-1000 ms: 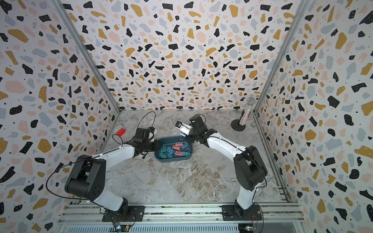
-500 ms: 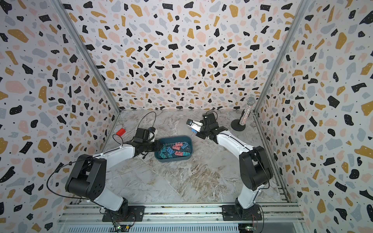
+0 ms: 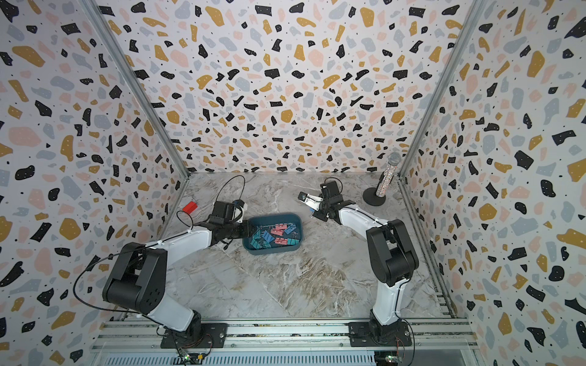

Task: Take out the binder clips from the storage box
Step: Place the binder clip at the center of the board.

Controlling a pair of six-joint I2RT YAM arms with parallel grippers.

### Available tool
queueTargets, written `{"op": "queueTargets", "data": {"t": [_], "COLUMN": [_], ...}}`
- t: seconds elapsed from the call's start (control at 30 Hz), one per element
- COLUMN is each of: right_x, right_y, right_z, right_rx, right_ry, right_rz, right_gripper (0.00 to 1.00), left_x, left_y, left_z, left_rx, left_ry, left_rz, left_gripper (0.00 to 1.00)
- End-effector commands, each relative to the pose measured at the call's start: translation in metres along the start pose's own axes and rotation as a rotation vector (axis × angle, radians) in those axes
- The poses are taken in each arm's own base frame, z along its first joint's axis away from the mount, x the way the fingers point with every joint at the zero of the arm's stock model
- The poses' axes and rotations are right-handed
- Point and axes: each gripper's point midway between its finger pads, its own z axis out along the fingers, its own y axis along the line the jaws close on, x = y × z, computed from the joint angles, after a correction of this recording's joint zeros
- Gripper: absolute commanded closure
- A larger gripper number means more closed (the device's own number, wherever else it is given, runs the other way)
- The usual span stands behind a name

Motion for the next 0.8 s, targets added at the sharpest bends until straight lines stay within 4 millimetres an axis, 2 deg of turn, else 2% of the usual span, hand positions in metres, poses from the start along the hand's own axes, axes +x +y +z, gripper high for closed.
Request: {"op": "queueTargets", "data": {"t": [0.0, 0.77], "right_x": [-0.006, 0.014], "right_y": [-0.012, 0.006], "right_z": [0.002, 0.028], "right_rx": [0.058, 0.031], "right_ry": [-0.012, 0.025], "right_rz": [-0.007, 0.009], "right_gripper": [1.00, 0.99], "left_x": [-0.003, 0.000], "left_y": [-0.003, -0.003], "left_z": [0.002, 0.005], "left_rx": [0.021, 0.026], "left_ry": [-0.012, 0.000], "left_rz": [-0.002, -0.012], "left_gripper": [0.68, 0.68]}}
